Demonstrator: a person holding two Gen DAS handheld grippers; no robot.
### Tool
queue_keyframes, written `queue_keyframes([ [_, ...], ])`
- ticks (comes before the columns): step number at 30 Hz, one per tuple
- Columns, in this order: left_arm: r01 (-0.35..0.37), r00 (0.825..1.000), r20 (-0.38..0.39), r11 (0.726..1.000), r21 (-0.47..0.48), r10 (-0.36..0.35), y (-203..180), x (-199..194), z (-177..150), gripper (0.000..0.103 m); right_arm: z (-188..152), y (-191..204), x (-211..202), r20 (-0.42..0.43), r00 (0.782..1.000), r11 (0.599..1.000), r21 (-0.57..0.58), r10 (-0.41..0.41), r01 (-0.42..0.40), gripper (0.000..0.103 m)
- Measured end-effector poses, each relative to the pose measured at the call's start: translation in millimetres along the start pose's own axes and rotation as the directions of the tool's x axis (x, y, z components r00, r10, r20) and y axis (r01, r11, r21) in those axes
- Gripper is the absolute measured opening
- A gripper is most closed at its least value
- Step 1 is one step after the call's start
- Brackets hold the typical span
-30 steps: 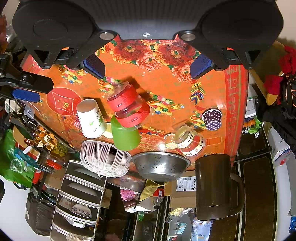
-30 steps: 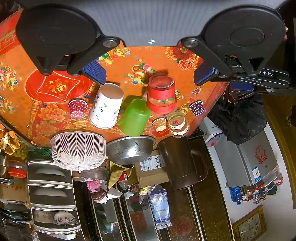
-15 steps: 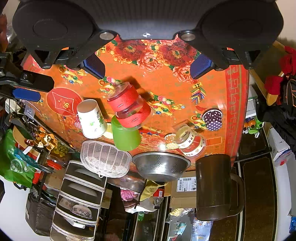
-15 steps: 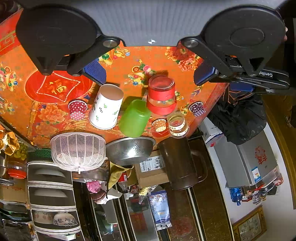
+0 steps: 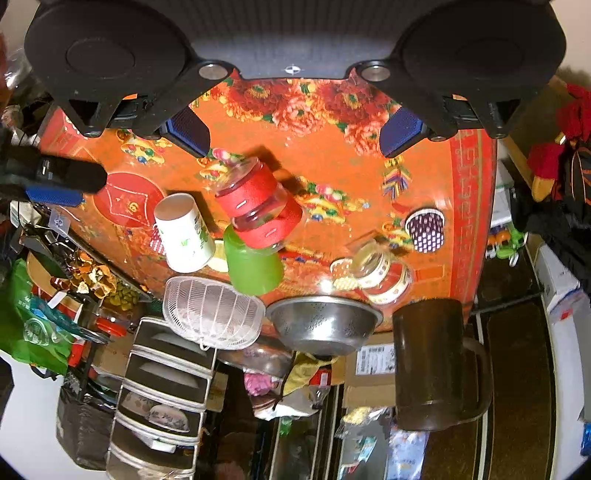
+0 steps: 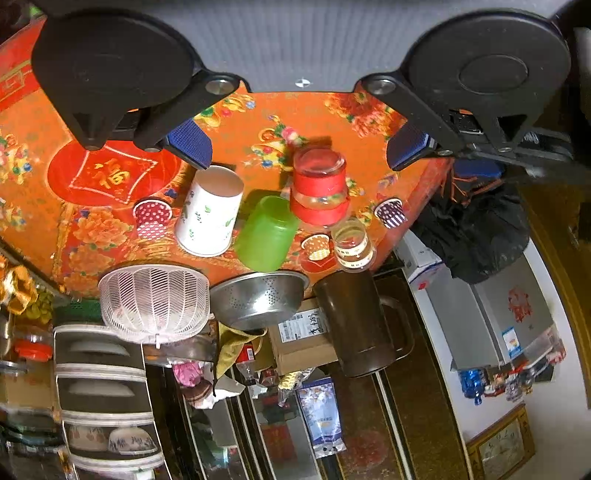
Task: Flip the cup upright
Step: 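Reach the right tool to the green cup and close on its body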
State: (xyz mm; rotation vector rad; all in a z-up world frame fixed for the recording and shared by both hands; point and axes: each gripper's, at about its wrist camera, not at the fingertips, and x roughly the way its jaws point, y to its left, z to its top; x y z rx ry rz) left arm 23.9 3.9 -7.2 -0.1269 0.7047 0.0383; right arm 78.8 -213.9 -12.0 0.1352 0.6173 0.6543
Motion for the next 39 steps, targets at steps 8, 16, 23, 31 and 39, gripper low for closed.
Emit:
queue_keyframes([
  [8, 0.082, 0.996, 0.030, 0.994, -0.065, -0.080, 21.1, -2.1, 3.0, 0.102, 85.9, 21.2, 67.0, -0.129, 0.992, 0.999, 0.042, -0.015, 0.020, 0.102],
  [16, 0.082, 0.996, 0.053, 0.994, -0.066, -0.078, 44.4, -12.5, -7.0, 0.102, 126.3, 12.2, 174.9, -0.361, 0.925, 0.982, 0.098, -0.116, 0.161, 0.095],
  [23, 0.104, 0.993, 0.070, 0.989, -0.106, -0.097, 68.5, -15.5, -11.8, 0.102, 122.6, 5.9, 213.7, -0.465, 0.869, 0.965, 0.102, -0.167, 0.240, 0.090],
  [31, 0.138, 0.989, 0.072, 0.982, -0.130, -0.130, 77.5, -15.5, -18.7, 0.102, 119.6, 4.8, 240.9, -0.531, 0.811, 0.946, 0.051, -0.246, 0.321, 0.079],
  [39, 0.138, 0.989, 0.069, 0.979, -0.150, -0.129, 82.0, -17.7, -25.0, 0.102, 117.1, 12.0, 259.1, -0.544, 0.777, 0.934, -0.034, -0.315, 0.355, 0.068],
])
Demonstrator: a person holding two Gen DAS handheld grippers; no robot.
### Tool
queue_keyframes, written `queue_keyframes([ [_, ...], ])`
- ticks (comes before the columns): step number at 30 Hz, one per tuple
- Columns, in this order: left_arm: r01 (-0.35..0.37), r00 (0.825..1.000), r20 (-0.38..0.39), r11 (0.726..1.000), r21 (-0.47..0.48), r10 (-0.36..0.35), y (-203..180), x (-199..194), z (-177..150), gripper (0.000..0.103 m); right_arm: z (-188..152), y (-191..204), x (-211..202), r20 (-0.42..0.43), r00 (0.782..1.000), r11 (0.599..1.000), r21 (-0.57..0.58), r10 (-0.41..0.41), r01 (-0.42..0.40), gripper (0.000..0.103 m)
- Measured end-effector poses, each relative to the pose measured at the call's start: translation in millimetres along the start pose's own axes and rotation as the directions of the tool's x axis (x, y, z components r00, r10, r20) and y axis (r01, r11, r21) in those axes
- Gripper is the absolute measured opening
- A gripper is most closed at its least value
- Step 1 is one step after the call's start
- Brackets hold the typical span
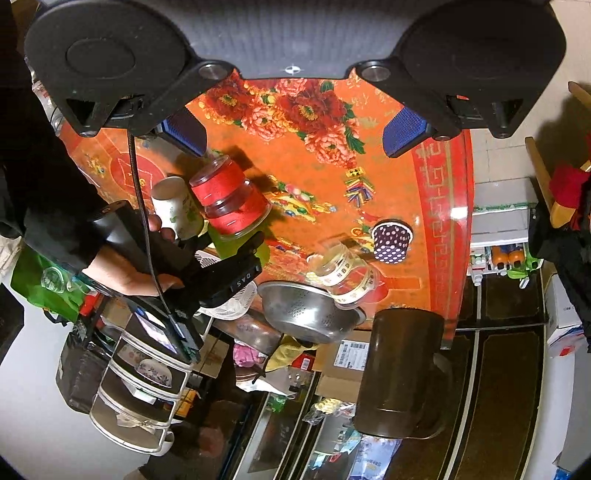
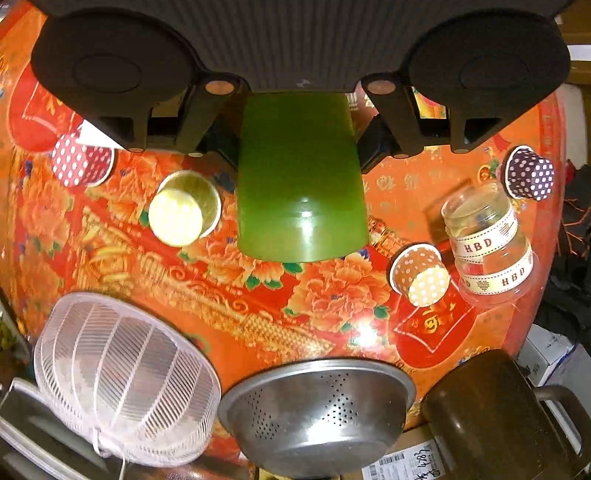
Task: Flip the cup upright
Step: 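Reach the right tool to the green cup and close on its body, then lift the green cup with the right tool and rotate it upright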
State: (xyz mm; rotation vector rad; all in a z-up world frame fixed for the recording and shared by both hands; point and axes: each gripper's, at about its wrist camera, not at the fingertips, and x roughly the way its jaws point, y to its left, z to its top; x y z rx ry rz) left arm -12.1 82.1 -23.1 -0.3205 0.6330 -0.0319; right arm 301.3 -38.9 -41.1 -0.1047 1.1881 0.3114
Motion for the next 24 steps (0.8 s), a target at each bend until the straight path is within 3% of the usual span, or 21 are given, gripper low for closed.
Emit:
queue_keyframes([
  [2, -0.002, 1.000, 0.002, 1.000, -0.010, 0.002, 2.9, -1.6, -1.2, 0.102, -1.1, 2.0, -7.4, 0.048, 0.999, 1.000, -0.017, -0.016, 0.016, 0.068],
  [8, -0.003, 1.000, 0.025, 0.999, -0.039, 0.004, 7.2, -10.9, 0.4, 0.102, -15.2, -0.4, -75.3, 0.193, 0.978, 0.997, -0.051, 0.073, -0.065, 0.067],
  [13, 0.019, 0.999, 0.043, 0.999, -0.033, -0.018, -0.8, -24.5, 2.5, 0.102, -66.9, -8.1, -163.7, 0.272, 0.945, 0.981, -0.108, 0.183, -0.159, 0.068],
  [16, 0.058, 0.998, 0.038, 0.997, -0.041, -0.057, -5.2, -27.8, -0.6, 0.102, -112.0, -11.8, -194.5, 0.279, 0.932, 0.971, -0.124, 0.231, -0.204, 0.068],
  [19, 0.093, 0.996, 0.012, 0.995, -0.042, -0.093, -8.9, -26.5, -5.0, 0.102, -156.5, -15.3, -194.1, 0.243, 0.927, 0.957, -0.124, 0.287, -0.263, 0.068],
  [24, 0.132, 0.990, -0.027, 0.988, -0.086, -0.135, -8.0, -19.3, -14.0, 0.102, -201.2, -17.8, -139.7, 0.133, 0.930, 0.939, -0.078, 0.344, -0.336, 0.068],
])
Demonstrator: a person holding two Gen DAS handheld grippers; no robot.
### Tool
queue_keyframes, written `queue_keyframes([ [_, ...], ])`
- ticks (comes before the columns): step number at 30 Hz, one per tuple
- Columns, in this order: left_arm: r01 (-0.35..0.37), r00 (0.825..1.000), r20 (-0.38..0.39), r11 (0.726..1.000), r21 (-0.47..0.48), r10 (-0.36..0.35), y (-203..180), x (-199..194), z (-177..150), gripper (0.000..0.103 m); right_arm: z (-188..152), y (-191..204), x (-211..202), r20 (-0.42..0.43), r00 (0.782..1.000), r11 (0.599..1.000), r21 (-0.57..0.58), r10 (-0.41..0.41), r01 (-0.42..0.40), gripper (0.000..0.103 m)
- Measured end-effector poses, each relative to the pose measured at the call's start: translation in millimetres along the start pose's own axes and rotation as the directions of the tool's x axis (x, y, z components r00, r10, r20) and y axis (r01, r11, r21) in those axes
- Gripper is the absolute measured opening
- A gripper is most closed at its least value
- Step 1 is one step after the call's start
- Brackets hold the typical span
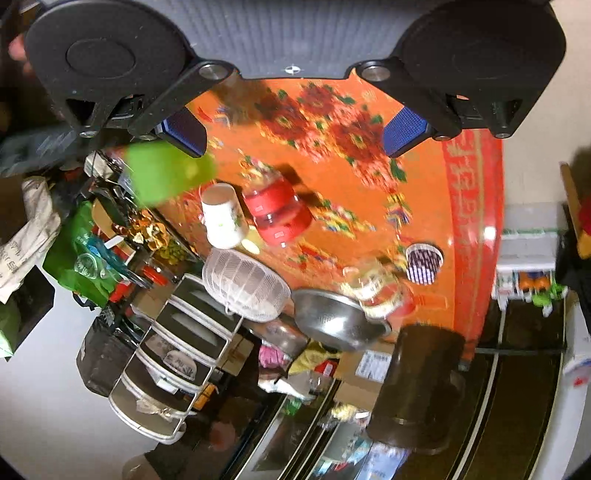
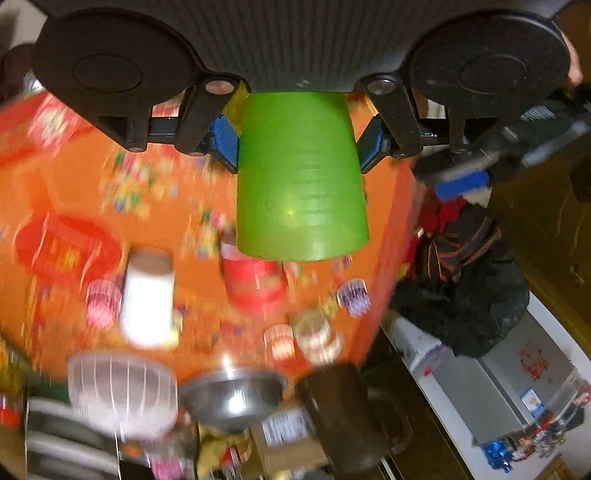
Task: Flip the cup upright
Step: 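Lift the green cup with the right tool and rotate it upright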
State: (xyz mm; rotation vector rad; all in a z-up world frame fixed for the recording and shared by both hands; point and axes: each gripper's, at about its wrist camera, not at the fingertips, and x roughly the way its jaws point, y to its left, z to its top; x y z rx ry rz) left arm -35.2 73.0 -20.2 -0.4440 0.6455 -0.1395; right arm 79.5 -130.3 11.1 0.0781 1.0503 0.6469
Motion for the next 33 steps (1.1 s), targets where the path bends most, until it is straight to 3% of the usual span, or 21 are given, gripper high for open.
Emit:
queue_keyframes([
  [6, 0.003, 0.997, -0.080, 1.000, -0.026, -0.005, -3.1, 14.9, -10.3, 0.102, -17.6, -24.3, 44.1, -0.073, 0.997, 0.996, 0.089, 0.035, -0.028, 0.068],
  [19, 0.079, 0.963, -0.235, 0.974, -0.210, -0.129, -26.3, 66.8, -9.2, 0.100, -43.5, -24.9, 44.4, -0.069, 0.994, 0.995, 0.055, 0.086, -0.082, 0.069],
  [28, 0.041, 0.943, -0.299, 0.943, -0.330, -0.146, -36.8, 87.7, -16.9, 0.095, -47.9, -27.3, 43.6, -0.061, 0.993, 0.994, 0.034, 0.105, -0.103, 0.070],
  [33, -0.019, 0.944, -0.312, 0.931, -0.365, -0.104, -40.0, 91.3, -23.7, 0.094, -50.6, -27.1, 42.3, -0.057, 0.992, 0.993, 0.022, 0.114, -0.113, 0.070],
])
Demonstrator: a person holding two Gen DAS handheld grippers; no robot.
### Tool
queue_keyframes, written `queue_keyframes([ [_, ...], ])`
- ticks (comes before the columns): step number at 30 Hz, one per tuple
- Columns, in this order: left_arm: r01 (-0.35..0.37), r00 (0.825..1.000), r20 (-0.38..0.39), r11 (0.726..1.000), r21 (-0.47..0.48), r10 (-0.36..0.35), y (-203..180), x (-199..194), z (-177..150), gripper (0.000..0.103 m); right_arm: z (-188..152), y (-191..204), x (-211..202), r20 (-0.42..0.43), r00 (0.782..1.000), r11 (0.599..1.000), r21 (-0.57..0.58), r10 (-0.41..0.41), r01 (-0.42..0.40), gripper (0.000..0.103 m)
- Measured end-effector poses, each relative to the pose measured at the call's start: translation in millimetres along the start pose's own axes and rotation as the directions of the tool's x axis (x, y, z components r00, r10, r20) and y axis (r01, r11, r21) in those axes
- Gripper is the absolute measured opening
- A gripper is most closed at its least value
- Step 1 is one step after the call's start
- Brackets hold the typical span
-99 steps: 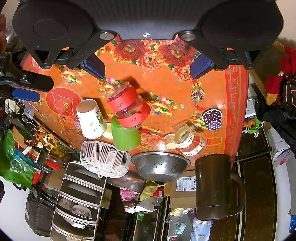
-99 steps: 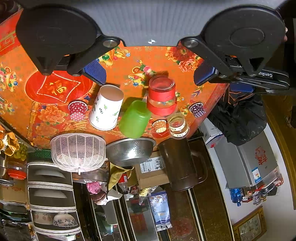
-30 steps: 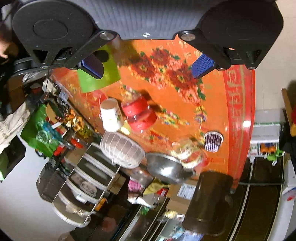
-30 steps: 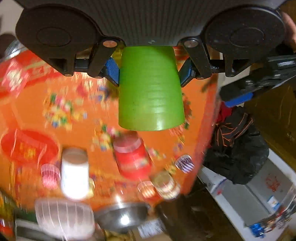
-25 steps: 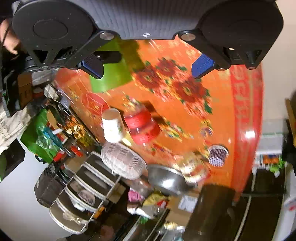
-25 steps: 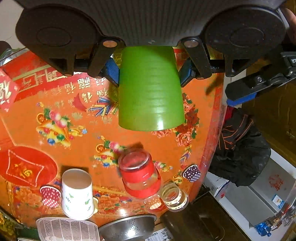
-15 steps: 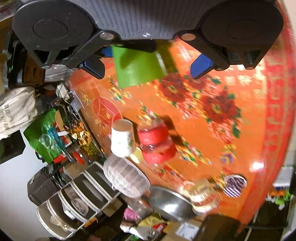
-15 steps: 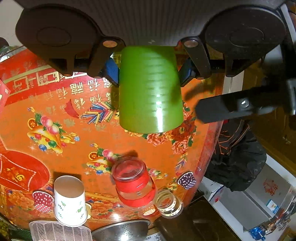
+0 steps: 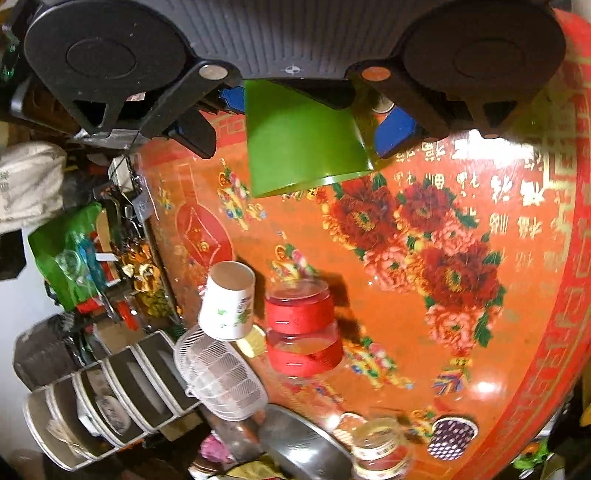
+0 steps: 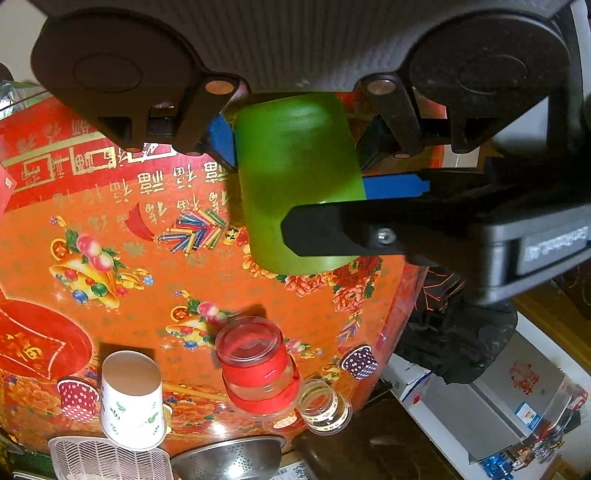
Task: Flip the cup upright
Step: 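Lift the green cup with the right tool and rotate it upright, then carry the upright green cup with the right tool and lower it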
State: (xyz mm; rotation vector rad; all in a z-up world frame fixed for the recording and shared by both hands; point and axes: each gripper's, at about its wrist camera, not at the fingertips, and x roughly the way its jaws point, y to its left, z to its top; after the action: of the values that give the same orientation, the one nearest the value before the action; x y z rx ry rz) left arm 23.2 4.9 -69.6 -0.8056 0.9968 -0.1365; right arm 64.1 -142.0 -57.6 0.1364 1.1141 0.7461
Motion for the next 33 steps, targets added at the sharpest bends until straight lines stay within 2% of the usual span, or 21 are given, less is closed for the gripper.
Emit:
queue_keyframes([
  [8, -0.039, 0.999, 0.010, 0.999, -0.027, 0.039, -1.7, 4.7, -0.3, 0.084, -4.6, 1.9, -3.9, 0.007, 1.000, 1.000, -0.013, 0.015, -0.015, 0.070],
  [15, -0.096, 0.995, -0.007, 0.994, 0.042, 0.097, -7.7, 13.2, 0.2, 0.077, -7.6, 1.0, -7.9, 0.008, 1.000, 1.000, -0.025, 0.018, -0.017, 0.070],
  [20, -0.144, 0.990, 0.022, 0.979, 0.143, 0.143, -18.4, 13.3, -0.4, 0.076, -10.5, 1.6, -11.0, 0.014, 1.000, 0.999, -0.041, 0.020, -0.019, 0.070],
  [23, -0.142, 0.990, 0.019, 0.975, 0.172, 0.140, -20.4, 14.9, 0.3, 0.076, -13.0, 1.2, -15.5, 0.020, 1.000, 0.998, -0.061, 0.014, -0.013, 0.072],
  [29, -0.132, 0.991, 0.014, 0.968, 0.216, 0.132, -20.8, 14.7, 1.8, 0.076, -17.7, -10.6, -34.3, 0.046, 0.999, 0.997, -0.069, 0.022, -0.019, 0.086],
  [31, -0.123, 0.992, 0.008, 0.967, 0.223, 0.124, -19.7, 14.7, 3.5, 0.076, -19.9, -18.5, -44.7, 0.069, 0.997, 0.998, -0.051, 0.040, -0.037, 0.093],
  [33, -0.122, 0.992, 0.011, 0.965, 0.234, 0.123, -19.3, 14.6, 3.7, 0.076, -22.3, -26.3, -55.1, 0.102, 0.993, 0.998, -0.035, 0.057, -0.054, 0.096],
])
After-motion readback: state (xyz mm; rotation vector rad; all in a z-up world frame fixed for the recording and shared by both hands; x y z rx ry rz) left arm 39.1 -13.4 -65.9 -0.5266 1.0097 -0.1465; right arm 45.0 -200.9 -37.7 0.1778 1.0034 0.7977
